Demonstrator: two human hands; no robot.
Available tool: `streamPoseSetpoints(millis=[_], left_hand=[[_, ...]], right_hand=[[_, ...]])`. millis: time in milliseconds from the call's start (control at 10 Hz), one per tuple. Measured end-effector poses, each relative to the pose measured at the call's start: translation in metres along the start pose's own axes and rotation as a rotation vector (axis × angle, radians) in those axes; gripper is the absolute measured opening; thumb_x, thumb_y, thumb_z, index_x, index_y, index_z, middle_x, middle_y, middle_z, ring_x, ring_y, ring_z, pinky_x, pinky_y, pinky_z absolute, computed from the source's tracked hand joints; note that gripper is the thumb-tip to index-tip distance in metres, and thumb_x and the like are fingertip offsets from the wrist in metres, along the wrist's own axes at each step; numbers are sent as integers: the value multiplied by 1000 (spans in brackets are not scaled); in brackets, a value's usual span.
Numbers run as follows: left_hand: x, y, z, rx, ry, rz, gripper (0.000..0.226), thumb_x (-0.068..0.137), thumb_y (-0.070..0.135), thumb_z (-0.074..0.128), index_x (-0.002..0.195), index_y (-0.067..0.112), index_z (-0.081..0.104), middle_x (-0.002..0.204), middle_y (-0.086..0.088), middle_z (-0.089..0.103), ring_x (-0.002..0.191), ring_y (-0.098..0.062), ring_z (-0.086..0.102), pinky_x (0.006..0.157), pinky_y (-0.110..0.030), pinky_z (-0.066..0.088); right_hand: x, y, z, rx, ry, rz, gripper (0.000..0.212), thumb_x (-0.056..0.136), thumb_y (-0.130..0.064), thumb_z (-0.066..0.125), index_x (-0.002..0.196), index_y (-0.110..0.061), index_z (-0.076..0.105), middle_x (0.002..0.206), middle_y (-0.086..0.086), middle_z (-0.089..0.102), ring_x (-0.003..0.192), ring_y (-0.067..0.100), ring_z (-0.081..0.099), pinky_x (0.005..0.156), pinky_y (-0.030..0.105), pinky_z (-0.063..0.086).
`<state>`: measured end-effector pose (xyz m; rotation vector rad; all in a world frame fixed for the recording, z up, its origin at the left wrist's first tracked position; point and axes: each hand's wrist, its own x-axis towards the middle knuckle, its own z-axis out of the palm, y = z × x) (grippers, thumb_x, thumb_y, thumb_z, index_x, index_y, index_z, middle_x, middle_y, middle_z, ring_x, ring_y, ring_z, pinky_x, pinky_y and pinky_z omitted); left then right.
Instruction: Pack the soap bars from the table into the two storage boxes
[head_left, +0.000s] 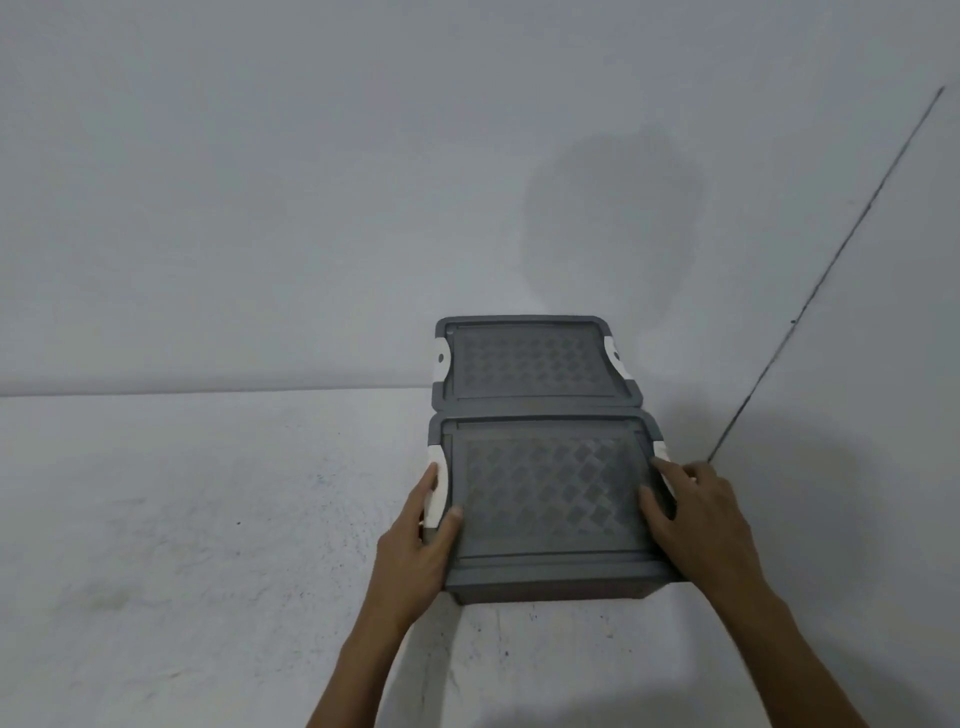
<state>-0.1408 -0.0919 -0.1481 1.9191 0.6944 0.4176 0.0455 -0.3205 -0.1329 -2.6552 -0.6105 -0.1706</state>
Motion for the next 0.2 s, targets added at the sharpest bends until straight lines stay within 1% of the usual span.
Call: streamPoseSetpoints(millis=[100,200], left_hand=[[-5,-17,-11,-151,-80,-46,53,90,51,48,140,51,32,130,25,50,105,4,57,82,-9,50],[-18,-41,-23,-154,-140,-177,49,83,63,47,131,53,43,120,15,62,102,-1,63,91,-28,53]], right_hand=[[-5,-15,-3,44,68,-37,38,89,-26,64,122,-8,63,113,17,58,102,35,54,80,40,48],[-8,-39,-22,283,131,-27,40,89,-38,60,119,-12,64,109,11,60,95,30,59,80,36,49]])
